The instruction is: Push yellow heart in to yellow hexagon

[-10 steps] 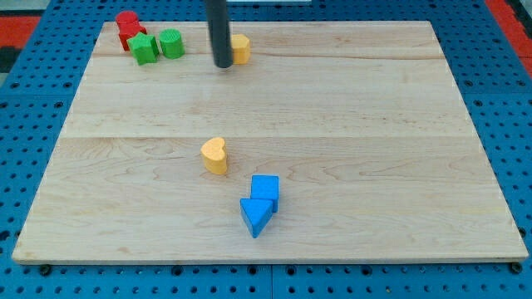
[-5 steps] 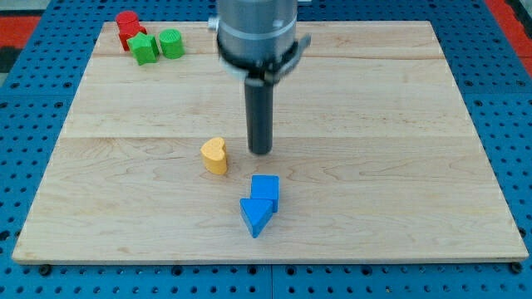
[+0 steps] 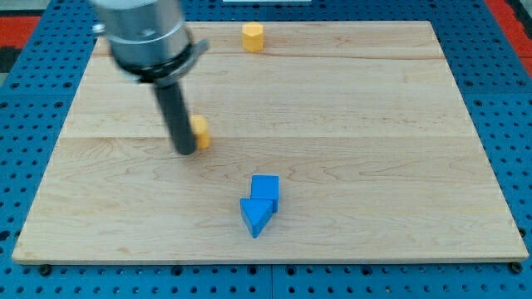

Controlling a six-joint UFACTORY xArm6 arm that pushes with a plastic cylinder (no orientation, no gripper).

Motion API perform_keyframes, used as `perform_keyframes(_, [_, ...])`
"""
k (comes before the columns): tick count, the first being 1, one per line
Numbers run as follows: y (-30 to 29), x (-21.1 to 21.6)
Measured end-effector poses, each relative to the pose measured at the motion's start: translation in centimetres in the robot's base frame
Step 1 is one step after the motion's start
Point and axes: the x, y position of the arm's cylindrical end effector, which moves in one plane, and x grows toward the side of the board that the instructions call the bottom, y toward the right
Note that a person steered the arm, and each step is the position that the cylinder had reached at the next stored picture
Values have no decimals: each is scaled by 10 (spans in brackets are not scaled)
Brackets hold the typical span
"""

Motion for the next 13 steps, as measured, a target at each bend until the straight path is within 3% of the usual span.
perform_keyframes(1, [54, -19])
perform_keyframes(2, [64, -64])
perform_keyframes(3, [58, -32])
perform_keyframes(4, [1, 8])
perform_keyframes(5, [-49, 15])
perform_keyframes(7, [-11, -39])
perform_keyframes(10, [81, -23])
perform_keyframes(13, [140, -86])
